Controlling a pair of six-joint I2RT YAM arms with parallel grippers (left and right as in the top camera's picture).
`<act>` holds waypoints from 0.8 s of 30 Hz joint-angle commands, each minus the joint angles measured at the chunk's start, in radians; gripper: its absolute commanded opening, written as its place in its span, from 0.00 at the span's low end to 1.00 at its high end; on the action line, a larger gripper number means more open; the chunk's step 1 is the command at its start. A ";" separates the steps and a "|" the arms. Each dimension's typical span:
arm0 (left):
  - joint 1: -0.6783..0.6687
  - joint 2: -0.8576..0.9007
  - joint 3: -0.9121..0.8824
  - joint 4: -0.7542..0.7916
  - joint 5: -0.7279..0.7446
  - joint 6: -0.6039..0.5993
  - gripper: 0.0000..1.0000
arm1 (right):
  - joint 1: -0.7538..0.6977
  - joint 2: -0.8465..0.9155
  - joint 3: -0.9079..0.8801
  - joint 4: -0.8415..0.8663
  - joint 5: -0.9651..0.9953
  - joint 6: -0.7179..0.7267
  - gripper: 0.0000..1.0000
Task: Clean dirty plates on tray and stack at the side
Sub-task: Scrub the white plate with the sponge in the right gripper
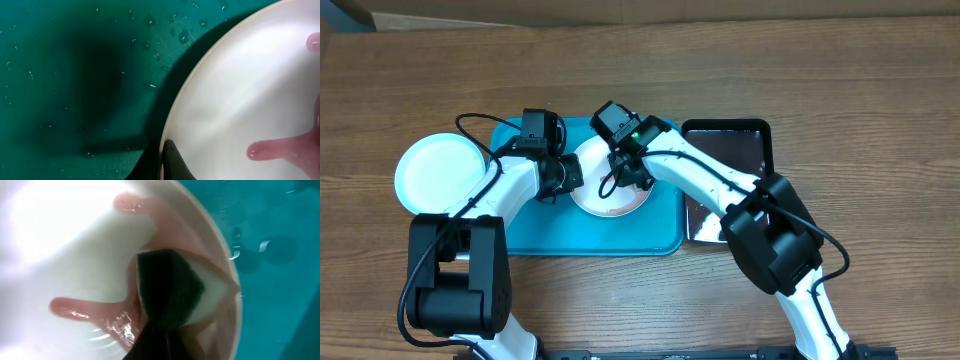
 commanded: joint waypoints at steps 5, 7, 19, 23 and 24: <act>-0.002 0.017 -0.011 0.000 -0.007 -0.007 0.04 | 0.014 0.056 0.005 0.010 -0.433 -0.005 0.04; -0.002 0.017 -0.011 0.000 -0.006 -0.007 0.04 | 0.002 0.052 0.032 0.003 -0.492 -0.024 0.04; -0.002 0.017 -0.011 0.000 -0.007 -0.007 0.04 | -0.182 -0.131 0.201 -0.241 -0.509 -0.113 0.04; -0.002 0.017 -0.011 0.000 -0.007 -0.007 0.04 | -0.280 -0.214 0.201 -0.393 -0.359 -0.113 0.04; -0.002 0.017 -0.011 0.000 -0.007 -0.007 0.04 | -0.307 -0.227 0.201 -0.439 -0.315 -0.113 0.04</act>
